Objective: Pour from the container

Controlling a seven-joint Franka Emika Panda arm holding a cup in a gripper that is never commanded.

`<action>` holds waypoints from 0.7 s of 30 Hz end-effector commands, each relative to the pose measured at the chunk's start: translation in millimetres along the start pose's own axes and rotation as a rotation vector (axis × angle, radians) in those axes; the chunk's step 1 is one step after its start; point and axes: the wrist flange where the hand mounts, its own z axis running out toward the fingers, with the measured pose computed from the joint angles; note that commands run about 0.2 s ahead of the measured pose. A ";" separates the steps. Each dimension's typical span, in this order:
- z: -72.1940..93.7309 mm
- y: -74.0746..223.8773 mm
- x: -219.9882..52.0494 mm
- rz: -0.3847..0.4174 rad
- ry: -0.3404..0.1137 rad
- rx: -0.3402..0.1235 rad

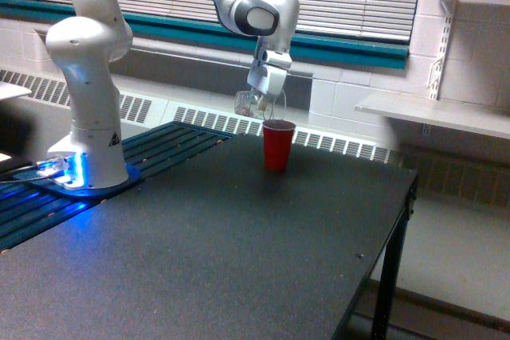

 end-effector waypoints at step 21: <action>-14.4 -13.0 15.1 -0.042 -0.003 -0.039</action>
